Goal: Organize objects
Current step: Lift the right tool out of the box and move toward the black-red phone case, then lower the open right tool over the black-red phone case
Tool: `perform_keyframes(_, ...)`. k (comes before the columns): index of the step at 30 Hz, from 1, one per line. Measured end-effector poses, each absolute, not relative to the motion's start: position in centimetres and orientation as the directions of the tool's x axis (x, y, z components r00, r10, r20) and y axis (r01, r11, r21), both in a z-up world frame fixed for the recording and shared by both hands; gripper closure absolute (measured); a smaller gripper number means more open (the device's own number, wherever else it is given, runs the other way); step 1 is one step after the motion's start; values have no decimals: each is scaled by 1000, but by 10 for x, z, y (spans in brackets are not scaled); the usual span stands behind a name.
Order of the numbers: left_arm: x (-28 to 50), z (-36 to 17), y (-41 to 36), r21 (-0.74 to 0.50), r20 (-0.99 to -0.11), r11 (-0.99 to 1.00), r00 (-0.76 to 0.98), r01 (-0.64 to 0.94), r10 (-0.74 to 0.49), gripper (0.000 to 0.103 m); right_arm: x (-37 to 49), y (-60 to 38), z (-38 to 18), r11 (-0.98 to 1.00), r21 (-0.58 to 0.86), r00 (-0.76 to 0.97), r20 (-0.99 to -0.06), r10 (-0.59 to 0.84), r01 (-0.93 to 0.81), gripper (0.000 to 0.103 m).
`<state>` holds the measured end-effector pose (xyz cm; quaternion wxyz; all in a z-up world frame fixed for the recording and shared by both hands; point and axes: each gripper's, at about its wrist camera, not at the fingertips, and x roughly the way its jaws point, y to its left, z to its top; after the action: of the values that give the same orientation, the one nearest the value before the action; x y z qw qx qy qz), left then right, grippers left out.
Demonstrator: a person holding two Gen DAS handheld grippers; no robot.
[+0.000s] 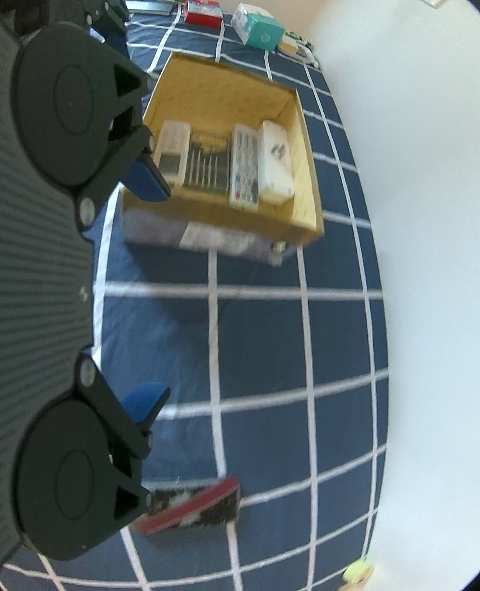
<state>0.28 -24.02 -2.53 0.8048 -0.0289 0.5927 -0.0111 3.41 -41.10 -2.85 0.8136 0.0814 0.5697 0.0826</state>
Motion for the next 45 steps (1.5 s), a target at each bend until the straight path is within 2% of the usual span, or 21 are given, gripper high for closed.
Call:
perform_keyframes(15, 19, -80, -351, -69, -969, 993, 230, 95, -89, 0, 25, -553, -76, 966, 201, 320, -937, 141, 162, 0)
perform_keyframes(32, 73, -157, -413, -58, -986, 969, 140, 242, -94, 0, 43, -613, -170, 923, 153, 215, -973, 79, 353, 0)
perform_keyframes(38, 78, -172, -420, -70, -990, 964, 100, 257, -99, 0, 46, -613, -189, 922, 134, 168, -983, 77, 362, 4)
perform_keyframes(45, 76, -179, -426, -75, -992, 958, 80, 277, -101, 0, 45, -610, -204, 927, 111, 126, -990, 70, 357, 15)
